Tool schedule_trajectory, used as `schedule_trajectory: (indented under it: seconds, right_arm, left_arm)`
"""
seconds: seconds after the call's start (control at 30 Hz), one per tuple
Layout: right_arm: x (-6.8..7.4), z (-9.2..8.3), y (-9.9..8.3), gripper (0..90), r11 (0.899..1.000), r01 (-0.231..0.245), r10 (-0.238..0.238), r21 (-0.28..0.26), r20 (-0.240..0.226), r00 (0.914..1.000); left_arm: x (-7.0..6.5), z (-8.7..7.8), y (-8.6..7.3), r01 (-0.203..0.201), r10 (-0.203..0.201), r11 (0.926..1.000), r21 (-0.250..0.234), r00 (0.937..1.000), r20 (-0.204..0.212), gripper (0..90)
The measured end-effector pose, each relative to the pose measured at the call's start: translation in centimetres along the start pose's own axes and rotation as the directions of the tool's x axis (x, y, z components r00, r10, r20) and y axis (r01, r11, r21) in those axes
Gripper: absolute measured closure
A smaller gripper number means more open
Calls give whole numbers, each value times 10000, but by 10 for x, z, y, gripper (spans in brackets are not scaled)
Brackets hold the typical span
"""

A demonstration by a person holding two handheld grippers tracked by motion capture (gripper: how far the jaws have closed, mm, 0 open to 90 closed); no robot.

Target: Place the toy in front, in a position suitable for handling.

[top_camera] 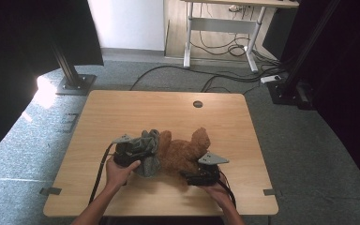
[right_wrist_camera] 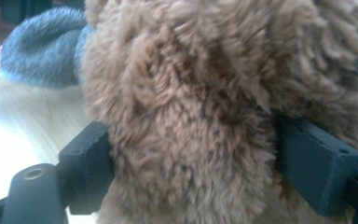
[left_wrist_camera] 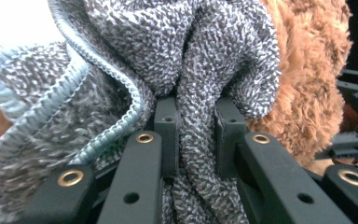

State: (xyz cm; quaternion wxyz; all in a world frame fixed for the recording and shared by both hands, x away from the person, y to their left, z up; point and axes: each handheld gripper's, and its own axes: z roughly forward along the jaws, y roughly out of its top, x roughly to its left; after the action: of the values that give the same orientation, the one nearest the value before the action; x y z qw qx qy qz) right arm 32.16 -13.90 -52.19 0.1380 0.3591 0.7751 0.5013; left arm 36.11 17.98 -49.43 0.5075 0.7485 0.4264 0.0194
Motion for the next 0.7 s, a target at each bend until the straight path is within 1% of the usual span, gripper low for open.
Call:
schedule_trajectory:
  seconds: [0.07, 0.1, 0.13, 0.17, 0.23, 0.27, 0.3, 0.4, 0.47, 0.5, 0.6, 0.67, 0.7]
  right_arm:
    - [-1, 3, 2, 139, 9994, -338, 338, -1, -74, 9994]
    - [-1, 3, 2, 139, 9994, -338, 338, -1, -74, 9994]
    - [2, 8, 1, 132, 9992, -389, 388, -21, -120, 9992]
    - [3, 9, 1, 136, 9995, -324, 324, -11, -105, 9994]
    - [8, 11, -1, 202, 10000, 87, -87, -9, 59, 9999]
    - [11, 11, -3, 241, 9990, 445, -447, 57, 269, 9986]
    - [14, 12, -6, 277, 9970, 755, -764, 197, 488, 9959]
    - [17, 11, -14, 340, 9898, 1285, -1327, 611, 718, 9885]
    - [16, 10, -17, 359, 9868, 1411, -1473, 800, 778, 9860]
    - [14, 10, -17, 360, 9867, 1390, -1456, 845, 774, 9863]
    - [6, 15, -15, 378, 9856, 1420, -1506, 921, 951, 9840]
    - [-1, 19, -13, 389, 9873, 1324, -1410, 873, 1005, 9849]
    - [-1, 19, -13, 389, 9873, 1324, -1410, 873, 1005, 9849]
  left_arm:
    - [0, 0, -1, 29, -29, 10000, -49, 10000, 19, 748]
    - [-1, -1, -4, 23, -23, 9999, -105, 10000, 22, 748]
    - [-1, -1, -7, -10, 11, 9999, -152, 10000, 43, 748]
    - [-2, -2, -9, 7, -7, 9998, -203, 10000, 30, 748]
    - [-3, -4, -13, 38, -37, 9997, -254, 10000, 55, 748]
    - [-4, -6, -16, 61, -57, 9998, -207, 9998, 167, 748]
    - [-4, -6, -18, 52, -48, 9998, -196, 9998, 202, 747]
    - [-8, -9, -24, -82, 84, 9999, -72, 9995, 299, 746]
    - [-9, -9, -26, -141, 144, 9998, -108, 9995, 282, 746]
    - [-9, -8, -25, -116, 120, 9999, -126, 9996, 265, 746]
    - [-8, -3, -21, -138, 141, 9998, -130, 9997, 211, 746]
    - [-6, 3, -17, -103, 105, 9999, -90, 9998, 177, 747]
    - [-6, 3, -17, -103, 105, 9999, -90, 9998, 177, 747]
